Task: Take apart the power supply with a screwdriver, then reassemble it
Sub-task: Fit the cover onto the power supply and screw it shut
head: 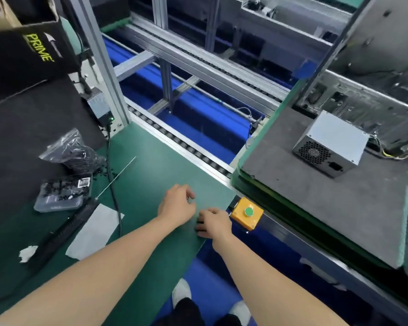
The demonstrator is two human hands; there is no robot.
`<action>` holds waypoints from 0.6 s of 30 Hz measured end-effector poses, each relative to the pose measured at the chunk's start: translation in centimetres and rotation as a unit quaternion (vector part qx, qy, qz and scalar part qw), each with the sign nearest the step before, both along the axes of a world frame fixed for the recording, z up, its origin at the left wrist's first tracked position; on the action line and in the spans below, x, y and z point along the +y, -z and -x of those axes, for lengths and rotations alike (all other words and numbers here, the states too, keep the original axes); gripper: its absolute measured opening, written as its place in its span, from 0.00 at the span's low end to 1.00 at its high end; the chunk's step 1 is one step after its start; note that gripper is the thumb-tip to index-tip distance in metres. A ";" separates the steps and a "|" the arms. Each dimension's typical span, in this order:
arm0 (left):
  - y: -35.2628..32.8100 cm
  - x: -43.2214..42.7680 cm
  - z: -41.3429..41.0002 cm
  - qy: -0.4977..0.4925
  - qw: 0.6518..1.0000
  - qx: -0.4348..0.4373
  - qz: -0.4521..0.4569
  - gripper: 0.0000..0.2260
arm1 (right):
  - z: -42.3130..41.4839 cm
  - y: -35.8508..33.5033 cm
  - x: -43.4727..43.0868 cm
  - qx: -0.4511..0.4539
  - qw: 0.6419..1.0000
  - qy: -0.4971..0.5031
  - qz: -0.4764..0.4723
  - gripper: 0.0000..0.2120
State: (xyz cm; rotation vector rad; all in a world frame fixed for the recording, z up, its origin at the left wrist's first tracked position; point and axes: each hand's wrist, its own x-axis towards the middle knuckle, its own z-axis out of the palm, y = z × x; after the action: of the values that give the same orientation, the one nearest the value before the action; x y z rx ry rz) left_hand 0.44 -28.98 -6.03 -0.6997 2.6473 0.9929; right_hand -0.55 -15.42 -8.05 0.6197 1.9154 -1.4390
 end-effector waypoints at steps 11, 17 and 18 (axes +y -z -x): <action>1.3 12.5 6.3 0.020 0.988 -0.058 -0.141 0.15 | 3.1 0.2 12.5 0.015 0.981 0.162 -0.102 0.14; 1.5 12.0 6.8 -0.023 0.980 -0.095 -0.176 0.14 | 3.7 0.5 12.5 -0.001 0.988 0.142 -0.063 0.20; 1.5 11.8 6.9 -0.027 0.978 -0.102 -0.179 0.13 | 3.7 0.7 12.4 0.002 0.988 0.141 -0.070 0.19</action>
State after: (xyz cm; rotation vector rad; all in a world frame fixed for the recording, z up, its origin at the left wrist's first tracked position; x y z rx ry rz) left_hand -6.45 -17.18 -7.49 -0.7442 2.2056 1.2920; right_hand -4.29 -2.97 -8.71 0.9874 2.0045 -1.4811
